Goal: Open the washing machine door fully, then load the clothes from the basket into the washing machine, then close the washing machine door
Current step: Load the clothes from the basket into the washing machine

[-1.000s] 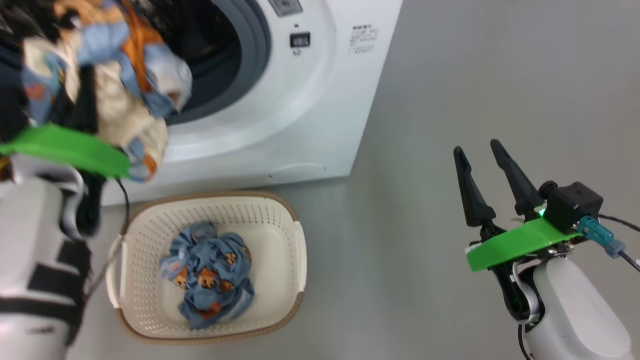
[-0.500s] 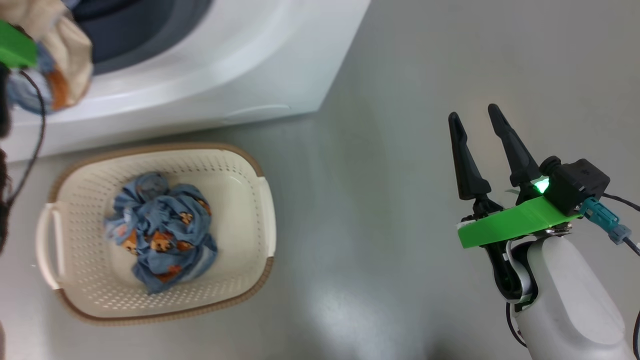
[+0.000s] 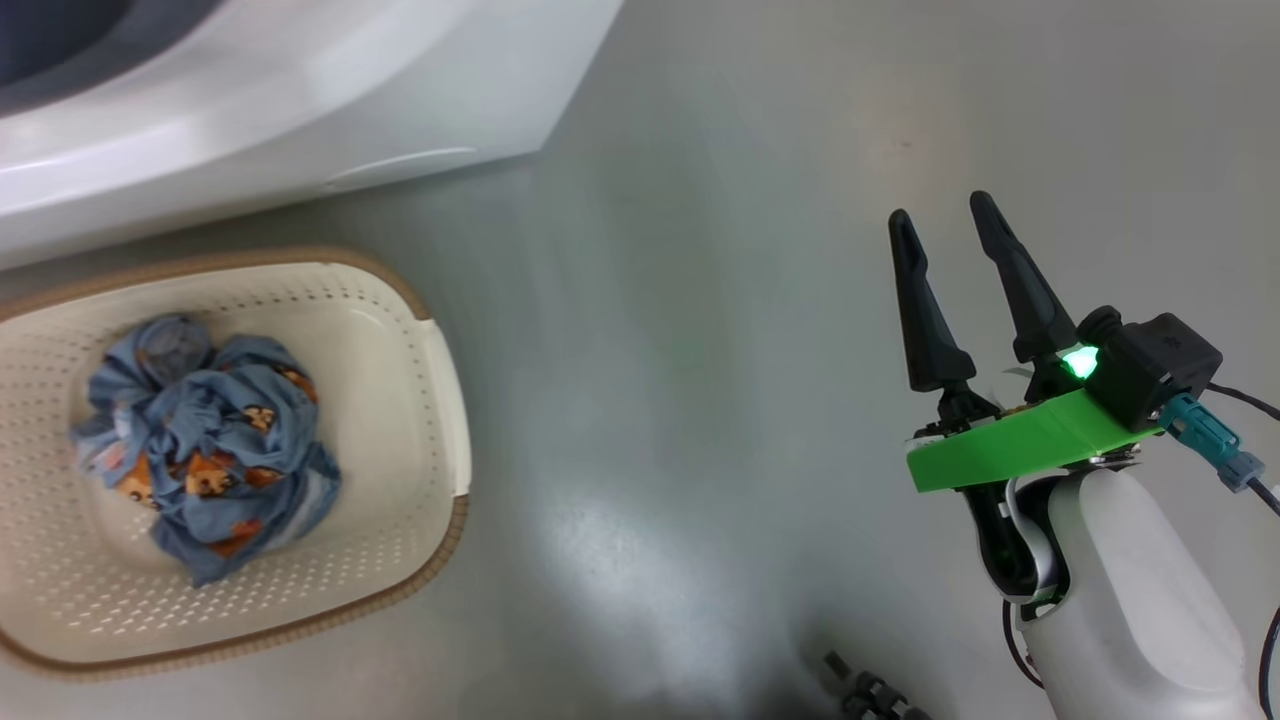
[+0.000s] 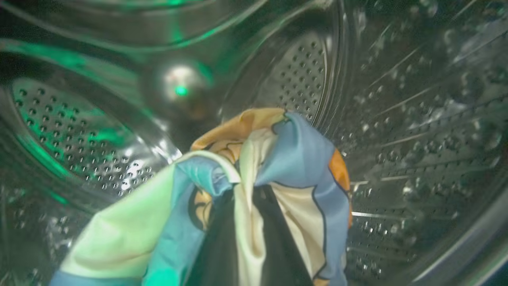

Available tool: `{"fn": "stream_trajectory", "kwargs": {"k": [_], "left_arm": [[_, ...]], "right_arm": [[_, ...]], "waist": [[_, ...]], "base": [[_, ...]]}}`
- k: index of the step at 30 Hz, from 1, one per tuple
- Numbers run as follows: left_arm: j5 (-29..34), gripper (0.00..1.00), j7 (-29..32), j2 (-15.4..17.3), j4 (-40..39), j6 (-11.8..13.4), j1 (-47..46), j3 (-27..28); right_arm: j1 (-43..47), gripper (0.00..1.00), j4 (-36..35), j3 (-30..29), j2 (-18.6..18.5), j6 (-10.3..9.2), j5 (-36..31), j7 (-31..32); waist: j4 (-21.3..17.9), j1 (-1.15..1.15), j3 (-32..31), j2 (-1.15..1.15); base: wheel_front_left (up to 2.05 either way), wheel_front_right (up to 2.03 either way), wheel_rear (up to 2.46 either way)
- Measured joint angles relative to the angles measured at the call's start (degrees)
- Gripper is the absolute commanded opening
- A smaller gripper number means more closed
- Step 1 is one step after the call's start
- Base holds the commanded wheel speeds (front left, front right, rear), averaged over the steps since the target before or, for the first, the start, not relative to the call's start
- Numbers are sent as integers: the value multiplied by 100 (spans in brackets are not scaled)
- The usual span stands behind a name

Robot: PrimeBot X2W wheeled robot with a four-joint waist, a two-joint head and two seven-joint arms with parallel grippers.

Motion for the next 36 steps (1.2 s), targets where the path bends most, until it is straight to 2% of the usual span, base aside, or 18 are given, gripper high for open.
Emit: {"fn": "stream_trajectory", "kwargs": {"k": [5, 6, 7, 8, 10, 14, 18, 28, 36], "left_arm": [[316, 0, -2, 58, -363, 107, 4, 363], [330, 17, -3, 49, -277, 113, 29, 393], [338, 76, -3, 36, -123, 113, 52, 394], [341, 100, -3, 11, 62, 113, 93, 383], [342, 100, 47, -45, 490, 113, 126, 357], [342, 100, 598, -111, 1233, 111, 118, 232], [337, 100, 702, -192, 1557, 54, 90, 149], [241, 100, 231, -301, 1852, -9, 334, 49], [102, 100, 40, -483, 1778, -24, 1084, 1]], "right_arm": [[0, 100, -22, 4, 27, 0, 0, 0], [0, 100, -20, 4, 30, 0, 0, -1], [1, 100, -18, 7, 30, 0, 4, -1], [1, 100, -15, 10, 31, 0, 13, -1], [1, 100, -2, 27, 40, 0, 20, -1], [-1, 100, 30, 64, 46, 0, 29, 0], [-7, 100, 78, 104, 46, 0, 54, 0], [-105, 100, 231, 171, 46, 0, 70, 0], [-104, 100, 380, 140, 46, 0, 70, 0]], "waist": [[-133, 0, 115, 0], [-149, 0, 125, 0], [-156, 0, 126, 0], [-155, 0, 121, 0], [-141, 0, 97, 0], [-101, 0, 22, 0], [-56, -1, -99, 0], [0, -1, -534, 0], [92, -1, -1017, 0]], "base": [[0, 0, 0], [0, 0, 0], [0, 0, 0], [0, 0, 0], [0, 0, 0], [0, 0, 0], [0, 0, 0], [0, 0, 0], [0, 0, 0]]}}
